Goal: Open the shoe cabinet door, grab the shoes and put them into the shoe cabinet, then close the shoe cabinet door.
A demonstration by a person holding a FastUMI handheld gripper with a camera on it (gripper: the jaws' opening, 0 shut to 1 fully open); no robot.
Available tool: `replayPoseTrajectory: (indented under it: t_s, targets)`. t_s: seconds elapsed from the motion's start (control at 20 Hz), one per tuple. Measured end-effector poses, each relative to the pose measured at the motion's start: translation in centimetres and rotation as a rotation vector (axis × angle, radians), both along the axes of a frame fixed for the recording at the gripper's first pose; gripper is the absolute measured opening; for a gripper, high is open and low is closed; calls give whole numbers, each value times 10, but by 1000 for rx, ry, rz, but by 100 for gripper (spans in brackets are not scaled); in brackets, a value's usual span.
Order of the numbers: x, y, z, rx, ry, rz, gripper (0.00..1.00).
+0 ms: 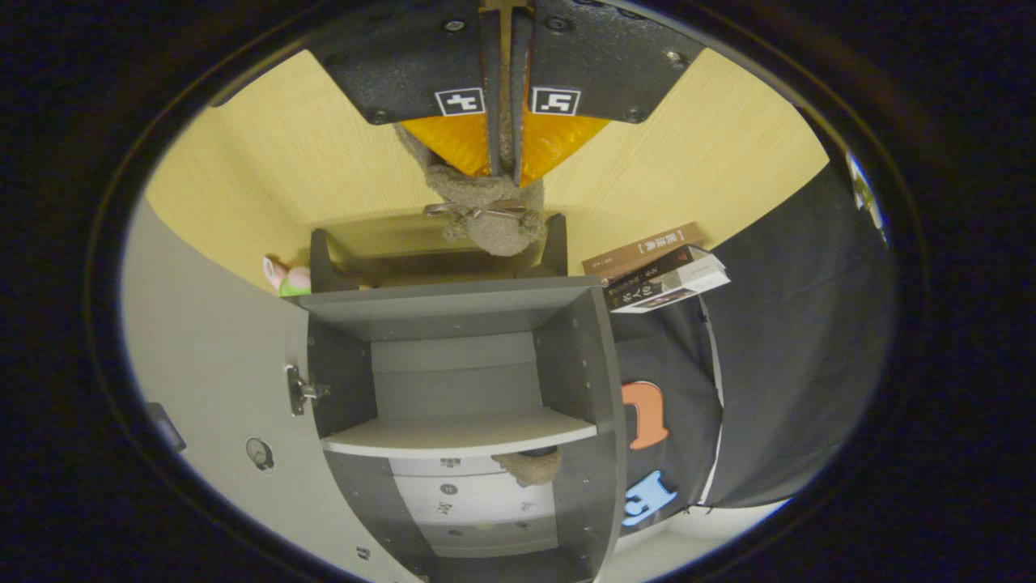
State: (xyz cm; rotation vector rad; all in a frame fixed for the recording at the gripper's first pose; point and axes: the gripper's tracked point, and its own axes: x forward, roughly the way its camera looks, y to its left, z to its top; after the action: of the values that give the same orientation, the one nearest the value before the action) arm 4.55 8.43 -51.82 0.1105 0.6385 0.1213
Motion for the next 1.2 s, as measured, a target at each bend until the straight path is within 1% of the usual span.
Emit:
replayPoseTrajectory:
  t_s: [0.35,0.65,0.8,1.0,1.1,1.2]
  targets:
    - [-4,0,75,-21,-84,35,8]
    - [-1,3,176,-14,-202,92,8]
    - [5,0,231,-37,-282,117,8]
    - [20,-6,295,-49,-350,135,8]
    - [32,-12,321,-71,-365,139,8]
    - [48,-20,349,-87,-375,119,8]
